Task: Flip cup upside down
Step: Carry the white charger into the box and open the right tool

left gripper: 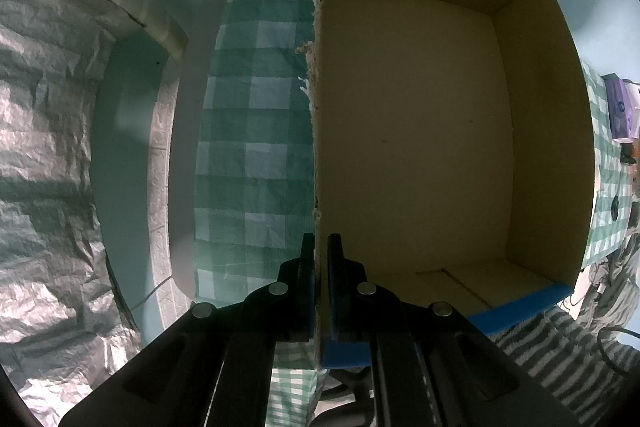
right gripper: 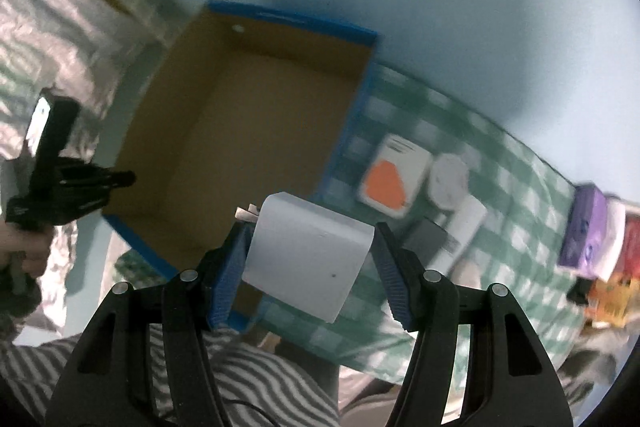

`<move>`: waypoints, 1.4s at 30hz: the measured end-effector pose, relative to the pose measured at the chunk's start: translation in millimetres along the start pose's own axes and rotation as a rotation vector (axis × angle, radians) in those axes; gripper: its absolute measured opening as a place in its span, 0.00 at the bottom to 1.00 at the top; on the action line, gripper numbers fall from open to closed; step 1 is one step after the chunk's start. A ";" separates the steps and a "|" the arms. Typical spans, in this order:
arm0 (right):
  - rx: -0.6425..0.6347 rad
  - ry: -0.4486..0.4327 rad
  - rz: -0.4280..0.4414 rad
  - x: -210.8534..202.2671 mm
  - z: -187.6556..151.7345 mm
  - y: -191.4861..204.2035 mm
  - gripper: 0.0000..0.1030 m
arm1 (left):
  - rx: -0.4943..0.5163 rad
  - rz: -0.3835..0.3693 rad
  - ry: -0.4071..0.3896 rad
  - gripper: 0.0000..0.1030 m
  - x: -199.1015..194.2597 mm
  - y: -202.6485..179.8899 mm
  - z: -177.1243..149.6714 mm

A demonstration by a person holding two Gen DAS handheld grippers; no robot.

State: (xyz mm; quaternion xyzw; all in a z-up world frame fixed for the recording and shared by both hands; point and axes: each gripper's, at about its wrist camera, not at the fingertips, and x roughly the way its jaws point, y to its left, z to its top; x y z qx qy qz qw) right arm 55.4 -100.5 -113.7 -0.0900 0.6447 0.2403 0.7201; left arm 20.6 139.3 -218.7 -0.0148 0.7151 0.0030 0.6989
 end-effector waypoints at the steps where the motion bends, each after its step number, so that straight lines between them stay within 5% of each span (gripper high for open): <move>1: -0.022 0.007 -0.002 3.9 2.8 6.5 0.61 | -0.001 0.000 0.000 0.05 0.1 0.8 0.0; 19: -0.229 0.164 0.052 102.1 4.1 71.1 0.61 | -0.022 0.003 0.018 0.05 2.0 2.2 -2.6; 42: -0.176 0.151 0.061 112.2 -1.9 56.8 0.61 | -0.012 0.023 0.009 0.06 -1.5 0.4 -10.9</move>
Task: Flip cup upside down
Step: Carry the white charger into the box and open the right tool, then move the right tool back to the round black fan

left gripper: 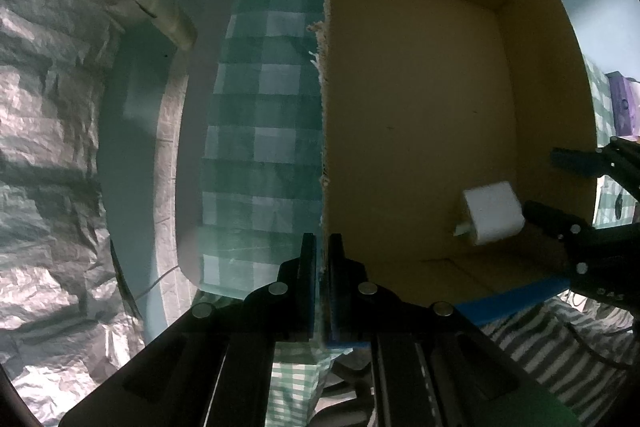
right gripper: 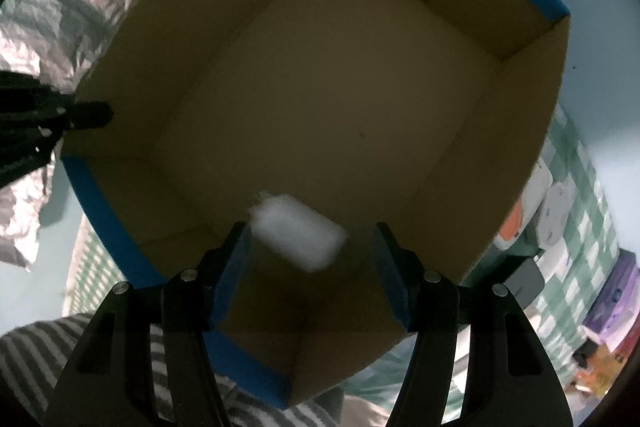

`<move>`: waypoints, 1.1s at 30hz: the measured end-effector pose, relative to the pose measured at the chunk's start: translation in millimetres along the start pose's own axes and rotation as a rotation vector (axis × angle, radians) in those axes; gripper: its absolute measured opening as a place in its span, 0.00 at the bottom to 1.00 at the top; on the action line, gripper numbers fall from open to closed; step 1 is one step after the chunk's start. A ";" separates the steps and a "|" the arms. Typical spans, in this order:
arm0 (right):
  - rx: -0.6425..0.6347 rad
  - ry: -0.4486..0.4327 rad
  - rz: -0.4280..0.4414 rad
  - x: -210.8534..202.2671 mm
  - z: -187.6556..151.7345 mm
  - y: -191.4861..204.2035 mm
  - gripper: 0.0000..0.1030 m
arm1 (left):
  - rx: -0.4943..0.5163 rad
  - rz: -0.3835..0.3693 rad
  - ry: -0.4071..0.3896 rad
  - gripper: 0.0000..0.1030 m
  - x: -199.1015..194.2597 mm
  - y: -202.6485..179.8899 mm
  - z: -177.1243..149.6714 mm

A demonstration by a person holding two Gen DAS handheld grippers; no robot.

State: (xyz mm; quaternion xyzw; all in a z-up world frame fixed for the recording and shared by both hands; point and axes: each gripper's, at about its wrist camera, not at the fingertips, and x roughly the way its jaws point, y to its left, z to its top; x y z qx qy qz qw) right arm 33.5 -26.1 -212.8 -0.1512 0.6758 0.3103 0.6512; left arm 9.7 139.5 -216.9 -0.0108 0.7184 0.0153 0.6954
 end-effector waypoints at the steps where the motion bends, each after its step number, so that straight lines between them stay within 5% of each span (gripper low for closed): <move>1: 0.005 -0.004 0.007 -1.7 0.0 -0.9 0.61 | 0.000 -0.001 0.000 0.06 0.0 -0.3 -0.3; 9: 0.030 -0.085 0.022 -39.7 -8.5 -9.7 0.62 | 0.002 0.001 -0.002 0.06 -1.5 -1.0 -1.5; 17: 0.180 -0.170 0.026 -83.5 -25.1 -53.6 0.75 | 0.004 0.002 0.001 0.06 -1.6 -0.7 -2.3; 25: 0.334 -0.119 0.003 -73.6 -56.0 -108.8 0.76 | 0.012 0.003 0.008 0.06 0.1 -3.7 -2.2; 33: 0.352 -0.042 0.003 -33.7 -81.3 -123.3 0.76 | 0.013 0.004 0.007 0.06 1.3 -4.1 -2.0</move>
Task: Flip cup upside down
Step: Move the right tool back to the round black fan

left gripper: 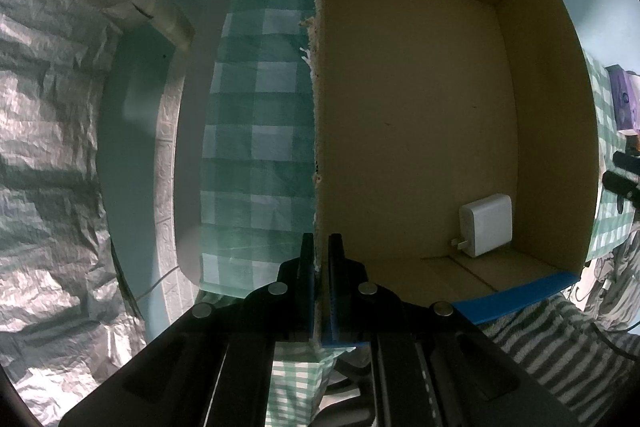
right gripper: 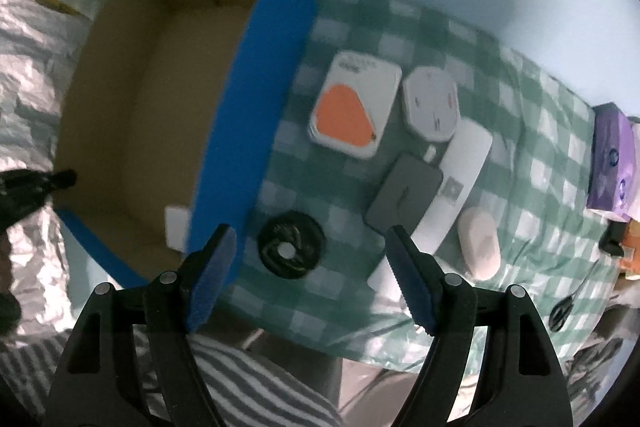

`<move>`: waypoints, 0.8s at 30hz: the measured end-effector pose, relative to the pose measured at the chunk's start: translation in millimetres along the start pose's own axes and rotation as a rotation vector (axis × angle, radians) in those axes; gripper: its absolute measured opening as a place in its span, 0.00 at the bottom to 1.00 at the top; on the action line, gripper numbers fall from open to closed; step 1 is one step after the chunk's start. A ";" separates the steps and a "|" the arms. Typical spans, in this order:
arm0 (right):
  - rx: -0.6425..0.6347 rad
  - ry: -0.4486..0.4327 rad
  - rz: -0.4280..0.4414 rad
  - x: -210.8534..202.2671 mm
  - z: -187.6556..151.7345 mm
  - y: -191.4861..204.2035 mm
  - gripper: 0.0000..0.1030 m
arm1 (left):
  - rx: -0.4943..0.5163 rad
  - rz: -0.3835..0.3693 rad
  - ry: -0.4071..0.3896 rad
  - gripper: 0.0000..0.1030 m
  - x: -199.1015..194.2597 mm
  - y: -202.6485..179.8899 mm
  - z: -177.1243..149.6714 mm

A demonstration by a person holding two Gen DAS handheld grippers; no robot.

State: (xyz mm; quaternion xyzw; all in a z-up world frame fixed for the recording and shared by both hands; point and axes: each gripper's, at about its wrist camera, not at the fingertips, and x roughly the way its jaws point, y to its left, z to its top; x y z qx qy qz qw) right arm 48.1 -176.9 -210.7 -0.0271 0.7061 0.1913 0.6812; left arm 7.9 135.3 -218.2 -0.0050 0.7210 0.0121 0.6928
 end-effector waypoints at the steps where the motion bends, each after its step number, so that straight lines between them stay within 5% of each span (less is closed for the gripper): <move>1: -0.008 0.006 -0.003 3.6 -2.9 0.6 0.76 | 0.001 0.000 0.000 0.06 0.0 -0.4 -0.3; 24: -0.369 0.102 -0.075 90.9 -38.6 32.8 0.76 | 0.001 -0.003 0.012 0.06 1.9 0.2 0.7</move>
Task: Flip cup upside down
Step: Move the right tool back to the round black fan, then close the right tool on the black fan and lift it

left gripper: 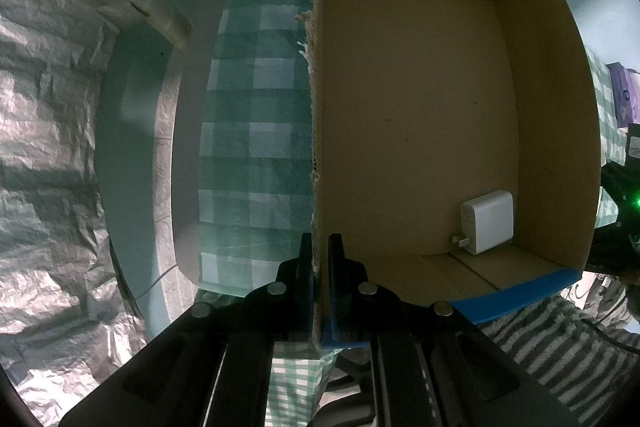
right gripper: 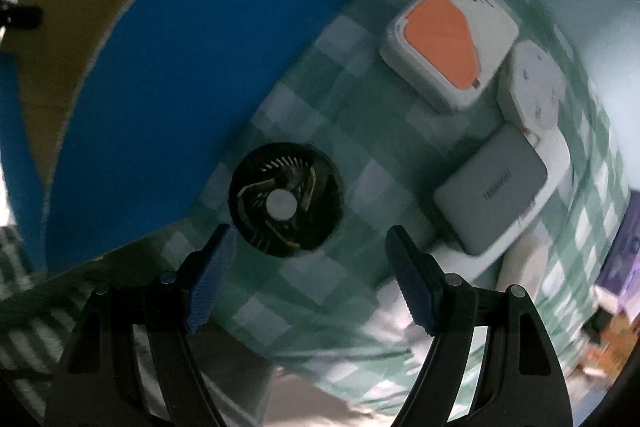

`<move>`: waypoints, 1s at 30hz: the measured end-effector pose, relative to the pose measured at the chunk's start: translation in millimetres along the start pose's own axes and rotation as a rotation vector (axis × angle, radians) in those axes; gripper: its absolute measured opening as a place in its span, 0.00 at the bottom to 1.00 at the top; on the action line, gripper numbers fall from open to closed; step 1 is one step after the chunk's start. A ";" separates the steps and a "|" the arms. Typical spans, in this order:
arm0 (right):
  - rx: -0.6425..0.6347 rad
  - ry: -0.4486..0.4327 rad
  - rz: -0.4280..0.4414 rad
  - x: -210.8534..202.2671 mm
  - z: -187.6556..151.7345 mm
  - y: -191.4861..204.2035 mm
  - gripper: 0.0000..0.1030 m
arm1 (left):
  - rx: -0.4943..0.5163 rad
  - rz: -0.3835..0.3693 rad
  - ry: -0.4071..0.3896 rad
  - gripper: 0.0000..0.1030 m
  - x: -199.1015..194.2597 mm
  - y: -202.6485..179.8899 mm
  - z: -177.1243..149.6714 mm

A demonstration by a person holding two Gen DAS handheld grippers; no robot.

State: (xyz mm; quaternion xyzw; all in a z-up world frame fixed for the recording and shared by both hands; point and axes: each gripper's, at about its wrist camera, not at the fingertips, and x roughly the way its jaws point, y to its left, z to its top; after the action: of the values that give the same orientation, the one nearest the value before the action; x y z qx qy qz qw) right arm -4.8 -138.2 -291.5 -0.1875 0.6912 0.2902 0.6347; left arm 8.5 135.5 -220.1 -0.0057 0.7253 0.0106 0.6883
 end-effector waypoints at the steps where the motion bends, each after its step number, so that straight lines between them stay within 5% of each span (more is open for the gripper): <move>1: -0.003 -0.006 0.011 2.2 1.4 0.8 0.76 | 0.000 0.000 0.000 0.06 0.1 -0.2 -0.4; 12: 0.019 -0.012 0.001 23.2 12.2 13.5 0.75 | 0.001 0.000 0.002 0.06 1.3 -1.2 -0.7; 18: 0.068 -0.024 -0.006 23.2 15.2 10.8 0.64 | 0.004 0.000 0.004 0.06 1.9 -0.4 -0.5; 30: 0.253 -0.039 0.047 6.2 3.0 -38.2 0.60 | 0.010 0.002 0.006 0.06 2.0 0.0 0.7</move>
State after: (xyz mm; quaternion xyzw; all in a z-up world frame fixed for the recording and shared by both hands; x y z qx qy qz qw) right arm 20.8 -164.7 -304.0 -0.0841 0.7141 0.2189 0.6595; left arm 9.2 135.5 -222.1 -0.0016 0.7272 0.0077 0.6863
